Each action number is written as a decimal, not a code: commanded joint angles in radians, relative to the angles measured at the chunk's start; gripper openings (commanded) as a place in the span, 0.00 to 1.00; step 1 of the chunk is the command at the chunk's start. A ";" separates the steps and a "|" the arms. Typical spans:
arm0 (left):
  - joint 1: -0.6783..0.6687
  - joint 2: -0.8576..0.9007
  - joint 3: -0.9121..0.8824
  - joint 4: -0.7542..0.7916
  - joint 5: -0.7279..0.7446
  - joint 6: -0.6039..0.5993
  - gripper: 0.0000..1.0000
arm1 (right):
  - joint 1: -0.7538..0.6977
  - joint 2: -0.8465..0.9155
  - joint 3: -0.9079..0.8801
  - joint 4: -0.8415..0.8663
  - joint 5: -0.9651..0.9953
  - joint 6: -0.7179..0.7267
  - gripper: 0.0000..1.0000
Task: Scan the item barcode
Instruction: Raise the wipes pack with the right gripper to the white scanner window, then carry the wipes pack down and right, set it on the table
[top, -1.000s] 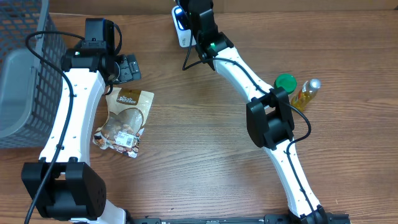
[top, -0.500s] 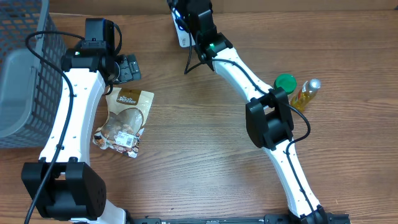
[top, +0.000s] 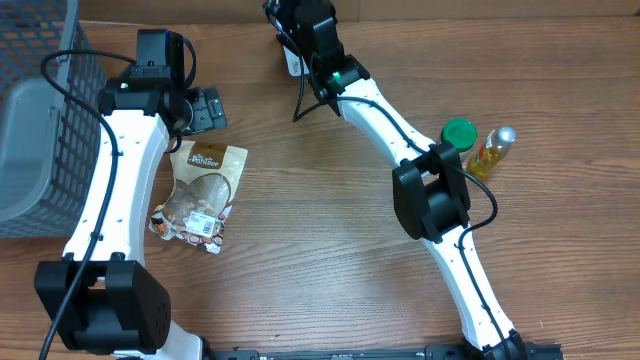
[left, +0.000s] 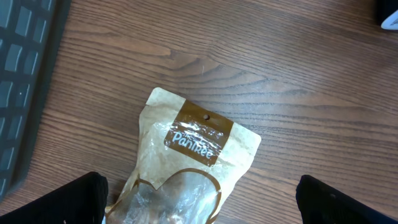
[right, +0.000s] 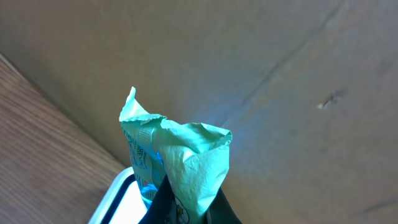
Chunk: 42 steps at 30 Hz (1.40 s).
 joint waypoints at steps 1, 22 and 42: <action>-0.004 0.001 0.006 0.000 -0.013 -0.010 1.00 | 0.019 -0.163 0.019 -0.048 0.003 0.084 0.04; -0.004 0.001 0.006 0.000 -0.013 -0.010 1.00 | -0.153 -0.467 -0.097 -1.410 -0.253 0.692 0.04; -0.004 0.001 0.006 0.000 -0.013 -0.010 0.99 | -0.159 -0.467 -0.490 -1.318 -0.240 0.692 0.13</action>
